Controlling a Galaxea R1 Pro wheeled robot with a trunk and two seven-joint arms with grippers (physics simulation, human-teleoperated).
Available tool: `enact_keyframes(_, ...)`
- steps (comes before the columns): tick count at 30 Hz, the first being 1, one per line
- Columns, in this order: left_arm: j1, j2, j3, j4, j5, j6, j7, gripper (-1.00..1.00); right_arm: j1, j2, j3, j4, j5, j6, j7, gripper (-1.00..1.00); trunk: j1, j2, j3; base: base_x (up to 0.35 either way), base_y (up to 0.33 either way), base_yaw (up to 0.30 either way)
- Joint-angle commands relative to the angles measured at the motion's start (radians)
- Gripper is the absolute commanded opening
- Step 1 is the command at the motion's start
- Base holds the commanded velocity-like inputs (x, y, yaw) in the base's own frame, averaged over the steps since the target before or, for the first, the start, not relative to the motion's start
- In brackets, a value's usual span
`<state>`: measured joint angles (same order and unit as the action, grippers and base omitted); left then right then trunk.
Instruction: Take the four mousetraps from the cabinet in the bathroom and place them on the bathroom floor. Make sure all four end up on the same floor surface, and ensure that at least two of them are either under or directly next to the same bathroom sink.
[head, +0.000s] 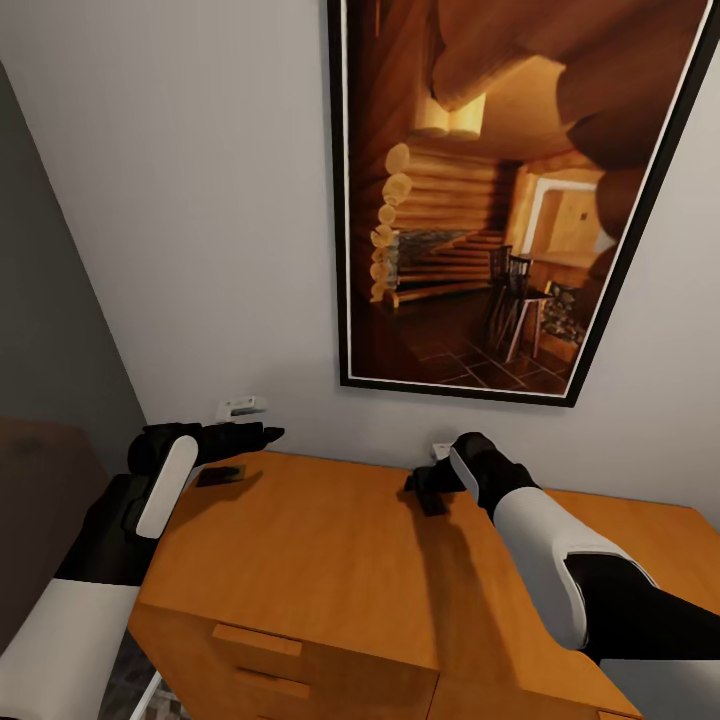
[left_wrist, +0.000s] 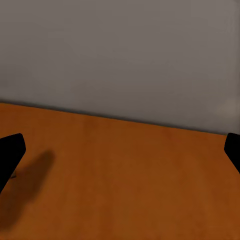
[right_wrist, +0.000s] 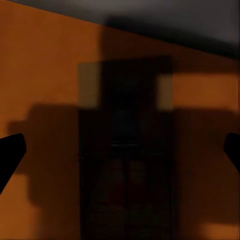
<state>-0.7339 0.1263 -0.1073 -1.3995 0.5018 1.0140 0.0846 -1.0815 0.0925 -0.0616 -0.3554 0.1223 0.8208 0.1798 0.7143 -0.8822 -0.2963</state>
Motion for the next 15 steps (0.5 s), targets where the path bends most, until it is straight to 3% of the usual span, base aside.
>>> enact_keyframes(1, -0.001, 0.001, -0.002, -0.001, 0.009, 0.003, 0.009, 1.00, 0.000, 0.000, -0.005, 0.038, 0.027, 0.003, 0.005, 1.00, 0.000, -0.001, -0.002, 0.000, 0.000, 0.000)
enact_keyframes(9, -0.001, 0.001, -0.002, -0.001, 0.009, 0.003, 0.009, 1.00, 0.000, 0.000, -0.005, 0.040, 0.027, 0.003, 0.004, 1.00, 0.000, -0.001, -0.002, 0.000, 0.000, 0.000)
enact_keyframes(10, -0.001, 0.001, -0.002, -0.001, 0.009, 0.003, 0.009, 1.00, 0.000, 0.001, -0.005, 0.041, 0.026, 0.003, 0.004, -1.00, 0.000, -0.001, -0.002, 0.000, 0.000, 0.000)
enact_keyframes(15, -0.001, 0.001, -0.002, -0.001, 0.009, 0.003, 0.008, 1.00, 0.000, 0.000, -0.004, 0.041, 0.025, 0.003, 0.003, -1.00, 0.000, -0.001, -0.002, 0.000, 0.000, 0.000)
